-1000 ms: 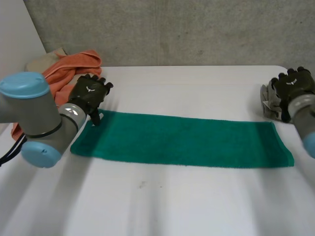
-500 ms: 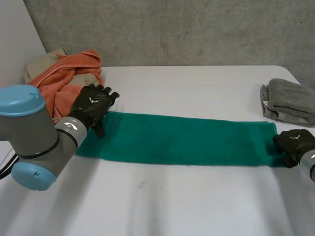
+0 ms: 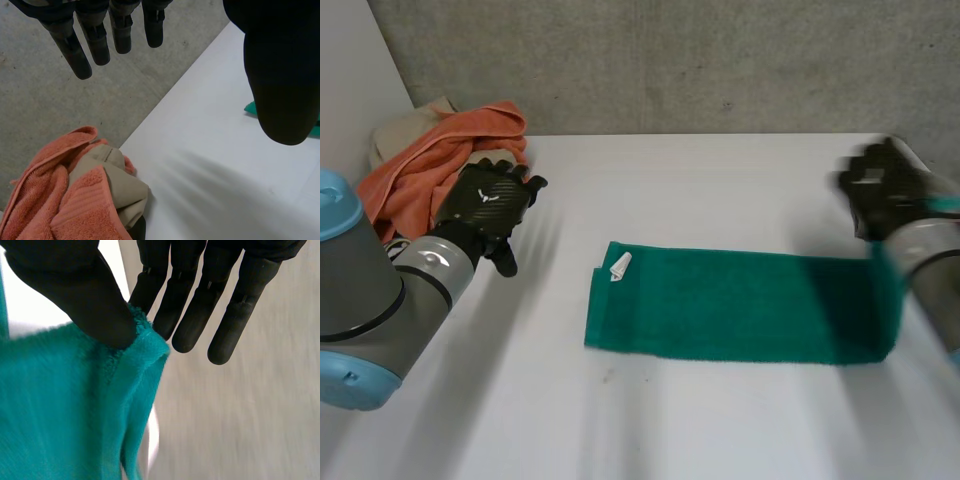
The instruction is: Fold the laundry.
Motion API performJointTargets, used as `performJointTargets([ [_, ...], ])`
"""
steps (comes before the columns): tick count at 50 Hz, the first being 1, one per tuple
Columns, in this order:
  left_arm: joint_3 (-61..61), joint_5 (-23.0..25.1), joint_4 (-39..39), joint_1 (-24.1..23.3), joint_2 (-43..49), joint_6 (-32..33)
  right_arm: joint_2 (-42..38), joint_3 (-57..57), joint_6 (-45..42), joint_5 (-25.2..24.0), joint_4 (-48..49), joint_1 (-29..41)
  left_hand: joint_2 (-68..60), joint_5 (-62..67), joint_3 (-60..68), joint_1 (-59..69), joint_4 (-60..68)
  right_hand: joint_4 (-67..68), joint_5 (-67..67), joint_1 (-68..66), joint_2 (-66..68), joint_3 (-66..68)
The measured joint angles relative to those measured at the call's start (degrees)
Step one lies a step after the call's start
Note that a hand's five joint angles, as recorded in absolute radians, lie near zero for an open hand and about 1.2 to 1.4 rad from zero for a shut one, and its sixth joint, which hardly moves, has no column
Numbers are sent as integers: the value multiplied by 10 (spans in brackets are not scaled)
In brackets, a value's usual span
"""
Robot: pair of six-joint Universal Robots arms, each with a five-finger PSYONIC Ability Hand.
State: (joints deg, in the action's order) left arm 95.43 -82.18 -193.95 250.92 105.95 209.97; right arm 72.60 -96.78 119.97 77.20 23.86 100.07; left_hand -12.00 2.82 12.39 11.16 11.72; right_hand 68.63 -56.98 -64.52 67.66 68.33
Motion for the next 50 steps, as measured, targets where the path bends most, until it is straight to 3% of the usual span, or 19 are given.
performJointTargets([
  [5, 8, 0, 0, -1, -3, -1, -54, 13, 4, -88, 35, 157, 0, 0, 0, 0, 0, 0, -2, 0, 0, 0],
  [10, 12, 0, 0, -5, -3, -6, -129, 35, 4, -114, 32, 262, 0, 0, 0, 0, 0, -28, 24, 23, -25, -27],
  [12, 13, 0, 0, -7, -3, -9, -148, 43, 4, -106, 24, 282, 0, 0, 0, 0, 0, -149, 145, 154, -160, -148],
  [13, 13, 0, 0, -9, -2, -12, -169, 52, 6, -86, 10, 301, 0, 0, 0, 0, 0, -343, 346, 343, -351, -343],
  [15, 13, 0, 0, -12, -1, -15, -179, 57, 17, -57, -2, 310, 0, 0, 0, 0, 0, -496, 485, 481, -501, -494],
  [20, 9, 0, -1, -24, 0, -17, -151, 49, 91, 29, -29, 296, 0, 0, 0, 0, 0, -563, 543, 519, -555, -562],
  [24, 5, 0, -1, -36, 0, -17, -88, 11, 180, 58, -54, 244, 0, 0, 0, 0, 0, -563, 543, 519, -555, -562],
  [30, 2, 0, -6, -48, 3, -17, -25, -62, 270, 46, -99, 147, 0, 0, 0, 0, 0, -562, 541, 517, -553, -560],
  [32, 2, 0, -10, -53, 4, -17, -19, -88, 277, 44, -116, 110, 0, 0, 0, 0, 0, -462, 442, 411, -452, -460],
  [36, 5, 0, -15, -63, 6, -17, -23, -110, 252, 60, -127, 60, 0, 0, 0, 0, 0, -103, 88, 51, -72, -90],
  [39, 7, -1, -17, -67, 6, -17, -27, -114, 215, 82, -103, 38, 0, 0, 0, 0, 0, -8, 5, 10, 2, -6],
  [43, 9, -1, -17, -70, 4, -17, -16, -109, 180, 103, -33, 48, 0, 0, 0, 0, 0, -1, -1, 10, 2, -2],
  [50, 11, -3, -17, -71, -6, -17, 5, -81, 169, 76, 71, 177, 0, 0, 0, 0, 0, -1, -11, 10, 2, -2],
])
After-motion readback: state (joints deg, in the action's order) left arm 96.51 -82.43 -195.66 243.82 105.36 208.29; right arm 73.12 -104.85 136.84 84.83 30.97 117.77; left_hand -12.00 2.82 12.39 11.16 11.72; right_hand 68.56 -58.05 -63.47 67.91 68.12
